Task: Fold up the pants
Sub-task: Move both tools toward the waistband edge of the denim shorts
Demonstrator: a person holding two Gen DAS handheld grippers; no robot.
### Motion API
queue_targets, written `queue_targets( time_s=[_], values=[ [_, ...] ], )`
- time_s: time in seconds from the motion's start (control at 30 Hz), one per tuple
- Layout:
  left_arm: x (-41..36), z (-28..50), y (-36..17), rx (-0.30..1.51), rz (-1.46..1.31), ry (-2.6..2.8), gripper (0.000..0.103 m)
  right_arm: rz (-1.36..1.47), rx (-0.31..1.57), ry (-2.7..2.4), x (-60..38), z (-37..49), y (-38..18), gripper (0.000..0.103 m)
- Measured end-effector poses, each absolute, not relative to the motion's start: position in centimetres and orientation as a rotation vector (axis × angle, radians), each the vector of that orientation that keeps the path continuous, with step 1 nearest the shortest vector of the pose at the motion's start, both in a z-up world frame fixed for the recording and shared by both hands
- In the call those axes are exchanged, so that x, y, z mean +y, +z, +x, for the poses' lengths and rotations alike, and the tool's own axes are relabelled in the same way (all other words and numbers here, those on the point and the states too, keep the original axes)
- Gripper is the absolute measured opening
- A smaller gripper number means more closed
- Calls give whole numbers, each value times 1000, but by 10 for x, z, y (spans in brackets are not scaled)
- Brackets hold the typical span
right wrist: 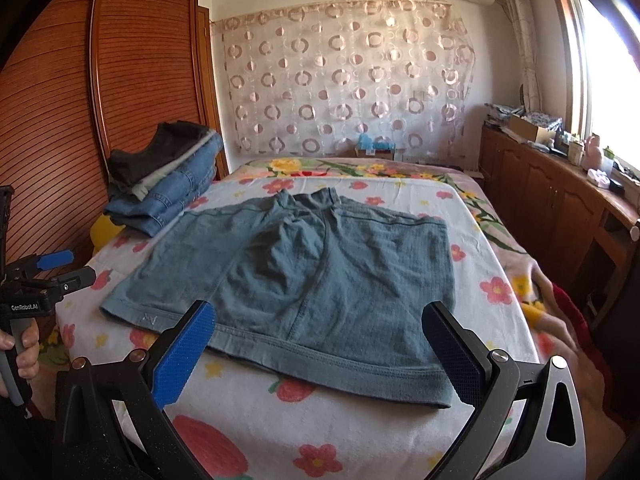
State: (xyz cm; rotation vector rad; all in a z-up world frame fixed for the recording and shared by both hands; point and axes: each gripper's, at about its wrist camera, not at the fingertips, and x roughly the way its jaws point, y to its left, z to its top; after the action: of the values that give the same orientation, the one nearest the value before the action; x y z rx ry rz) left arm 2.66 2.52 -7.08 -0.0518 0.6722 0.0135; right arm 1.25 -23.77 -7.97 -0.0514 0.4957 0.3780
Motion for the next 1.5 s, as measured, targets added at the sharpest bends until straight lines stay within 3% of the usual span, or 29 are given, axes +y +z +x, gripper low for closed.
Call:
queue_targets(
  time_s=[0.5,0.8,0.87,1.03,1.4,1.43,1.5],
  values=[
    [51,27,-101,739,-89,-12,102,-86,617,392,-242,26,-91,96],
    [55,25,-115,778,-135,-89,73,-109,652,396,-245,18,-87,92],
    [55,25,-116,782,-150,-108,60,-112,651,395,-246,16,-90,91],
    [54,25,-119,787,-179,-137,47,-111,659,398,-253,9,-93,87],
    [52,29,-124,799,-183,-135,45,-180,623,368,-256,-8,-97,82],
    [52,30,-124,802,-182,-140,32,-182,622,368,-256,-10,-97,82],
    [53,31,-122,800,-184,-142,25,-176,622,372,-259,-12,-96,82]
  ],
)
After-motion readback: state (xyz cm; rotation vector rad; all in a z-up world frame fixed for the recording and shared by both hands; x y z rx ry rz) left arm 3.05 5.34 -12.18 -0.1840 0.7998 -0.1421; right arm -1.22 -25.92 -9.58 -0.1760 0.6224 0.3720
